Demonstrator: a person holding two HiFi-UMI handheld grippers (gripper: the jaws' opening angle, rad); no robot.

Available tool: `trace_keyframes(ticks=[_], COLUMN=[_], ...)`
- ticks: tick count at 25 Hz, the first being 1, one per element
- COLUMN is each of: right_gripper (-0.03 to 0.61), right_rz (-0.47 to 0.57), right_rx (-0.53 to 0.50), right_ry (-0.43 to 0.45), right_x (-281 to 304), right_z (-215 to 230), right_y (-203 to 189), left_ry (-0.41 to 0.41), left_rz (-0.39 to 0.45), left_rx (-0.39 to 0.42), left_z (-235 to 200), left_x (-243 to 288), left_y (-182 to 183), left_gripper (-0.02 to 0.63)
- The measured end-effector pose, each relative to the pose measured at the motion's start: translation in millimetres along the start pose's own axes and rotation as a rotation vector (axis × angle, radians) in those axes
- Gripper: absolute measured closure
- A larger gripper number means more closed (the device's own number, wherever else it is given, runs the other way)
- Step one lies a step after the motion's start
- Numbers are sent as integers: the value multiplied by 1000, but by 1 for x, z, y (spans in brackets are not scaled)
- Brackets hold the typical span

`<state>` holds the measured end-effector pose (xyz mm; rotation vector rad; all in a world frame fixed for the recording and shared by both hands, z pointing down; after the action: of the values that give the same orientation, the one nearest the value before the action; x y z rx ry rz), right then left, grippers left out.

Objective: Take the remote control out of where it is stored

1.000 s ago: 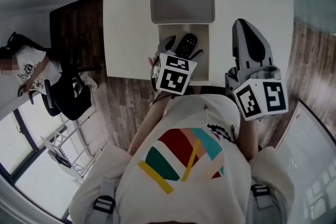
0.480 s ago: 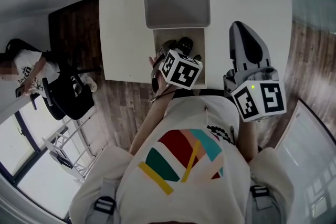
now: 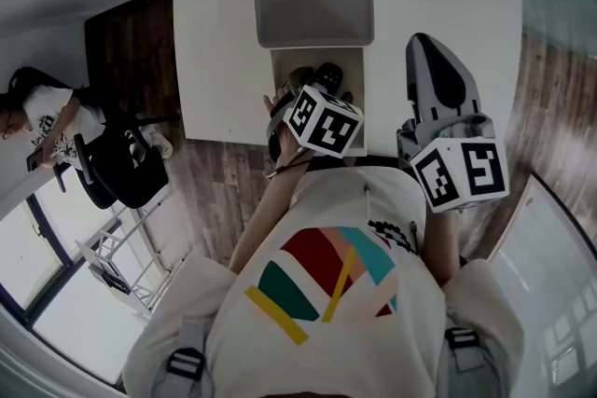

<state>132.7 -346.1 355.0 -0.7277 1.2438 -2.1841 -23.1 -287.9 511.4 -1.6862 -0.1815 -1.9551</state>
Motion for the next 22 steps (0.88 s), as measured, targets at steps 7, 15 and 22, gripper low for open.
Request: trace_keyframes(ticks=[7, 15, 22], right_gripper=[577, 577, 577], right_rz=[-11, -22, -11], right_rx=[-3, -17, -49], right_ry=[10, 20, 22], right_x=[3, 7, 5], right_z=[-3, -6, -13], right_y=[-2, -6, 1], left_ry=[4, 20, -34], left_rz=[-15, 0, 28], left_rx=[-7, 4, -49], left_z=[-4, -7, -4], left_x=[-1, 0, -5], left_y=[0, 1, 2], left_gripper=[272, 356, 359])
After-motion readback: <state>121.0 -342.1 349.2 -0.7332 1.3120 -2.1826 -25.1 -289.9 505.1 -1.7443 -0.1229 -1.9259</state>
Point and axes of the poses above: the fingertips, and each gripper's own axes: x forward along the fingers, z to its right, y out of its top, the point moved 7 cm from there along -x, backward along the fingers, and after that the axes turned 14 degrees about y, right-handed, at the moved point
